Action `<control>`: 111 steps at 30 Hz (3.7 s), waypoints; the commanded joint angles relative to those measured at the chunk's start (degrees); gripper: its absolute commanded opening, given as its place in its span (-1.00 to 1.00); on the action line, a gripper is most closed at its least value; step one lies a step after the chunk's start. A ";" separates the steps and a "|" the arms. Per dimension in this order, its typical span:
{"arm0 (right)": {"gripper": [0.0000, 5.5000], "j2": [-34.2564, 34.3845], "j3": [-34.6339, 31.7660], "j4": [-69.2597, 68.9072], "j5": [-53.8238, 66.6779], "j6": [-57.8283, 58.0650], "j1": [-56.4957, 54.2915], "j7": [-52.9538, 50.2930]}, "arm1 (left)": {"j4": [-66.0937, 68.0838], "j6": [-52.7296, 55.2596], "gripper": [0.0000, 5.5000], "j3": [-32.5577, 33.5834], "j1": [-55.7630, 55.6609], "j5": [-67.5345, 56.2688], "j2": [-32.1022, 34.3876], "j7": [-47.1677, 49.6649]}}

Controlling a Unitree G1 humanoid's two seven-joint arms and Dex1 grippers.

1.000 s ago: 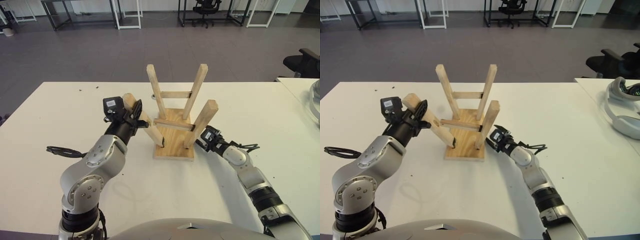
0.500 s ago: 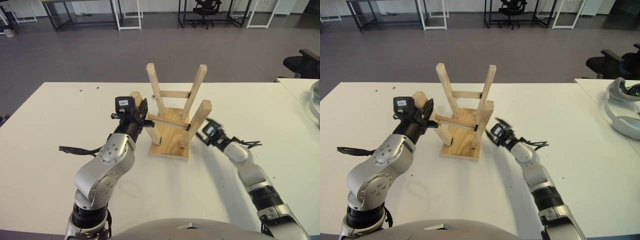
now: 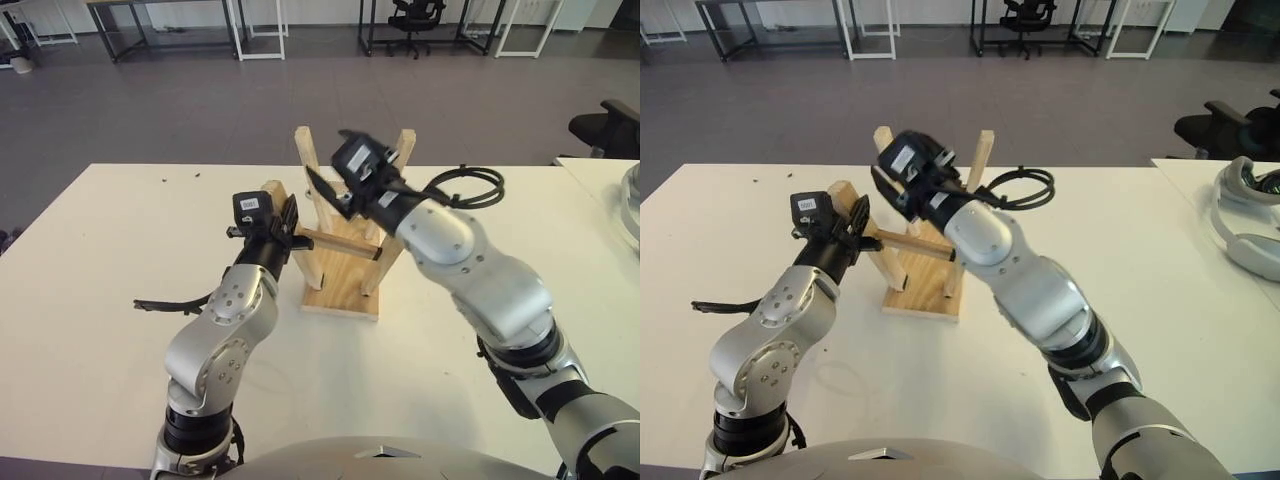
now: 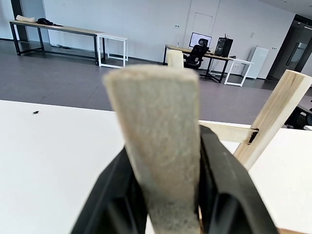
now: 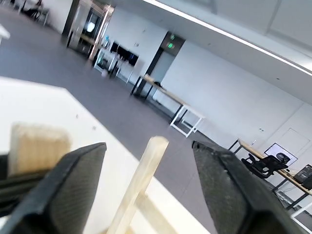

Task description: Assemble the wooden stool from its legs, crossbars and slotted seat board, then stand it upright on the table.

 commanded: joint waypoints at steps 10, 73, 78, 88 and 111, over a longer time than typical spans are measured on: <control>0.19 -3.11 21.34 23.88 -11.12 -6.02 13.47 6.15 | 5.77 1.51 -0.62 -2.77 2.58 6.58 -2.15 -4.90; 0.19 -4.22 -37.54 21.60 39.58 -24.98 18.68 19.76 | 22.54 -14.02 0.43 9.55 -15.14 -16.59 13.03 -32.50; 0.19 -7.61 -38.22 32.83 31.58 -31.86 15.29 24.08 | 30.13 -17.57 0.43 32.20 -27.44 -32.79 17.35 -31.91; 0.19 -3.77 -47.93 33.68 44.90 -34.00 10.18 24.98 | 31.35 -23.27 0.43 21.03 -4.58 -10.17 27.16 -49.08; 0.19 -25.79 -22.91 31.69 16.49 -41.33 39.48 59.65 | 28.48 -30.85 0.43 1.33 21.66 18.14 48.31 -74.95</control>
